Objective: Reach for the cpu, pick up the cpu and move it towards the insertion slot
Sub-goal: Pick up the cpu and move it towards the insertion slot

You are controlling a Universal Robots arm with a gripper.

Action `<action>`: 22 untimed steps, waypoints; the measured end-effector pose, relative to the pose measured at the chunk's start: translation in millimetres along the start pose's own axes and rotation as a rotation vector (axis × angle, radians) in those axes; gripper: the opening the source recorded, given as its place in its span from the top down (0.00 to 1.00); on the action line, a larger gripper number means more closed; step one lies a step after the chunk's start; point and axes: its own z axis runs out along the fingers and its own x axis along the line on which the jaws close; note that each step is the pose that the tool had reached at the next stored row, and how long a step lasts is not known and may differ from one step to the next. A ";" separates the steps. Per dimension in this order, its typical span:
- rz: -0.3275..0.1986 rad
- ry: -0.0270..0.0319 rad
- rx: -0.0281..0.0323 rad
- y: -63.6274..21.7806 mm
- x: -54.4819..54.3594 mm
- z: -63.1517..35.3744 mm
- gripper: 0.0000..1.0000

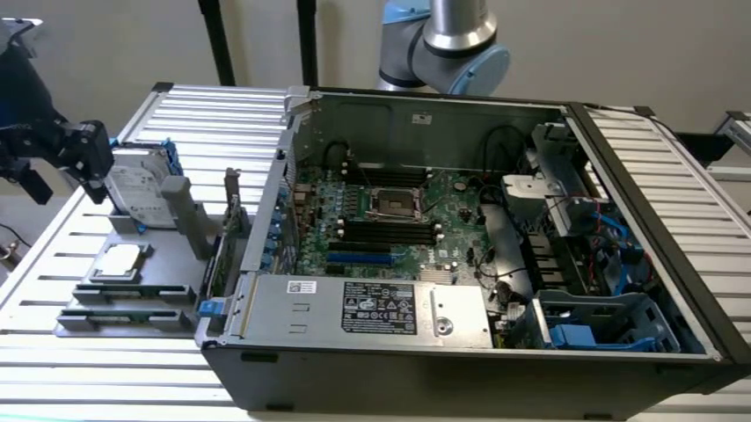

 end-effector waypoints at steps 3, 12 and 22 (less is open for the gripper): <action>-0.010 0.0003 0.0001 -0.1 -0.5 5.4 0.35; -0.017 0.0005 0.0001 1.7 -0.8 21.8 0.35; -0.017 0.0005 0.0002 6.4 0.1 40.0 0.35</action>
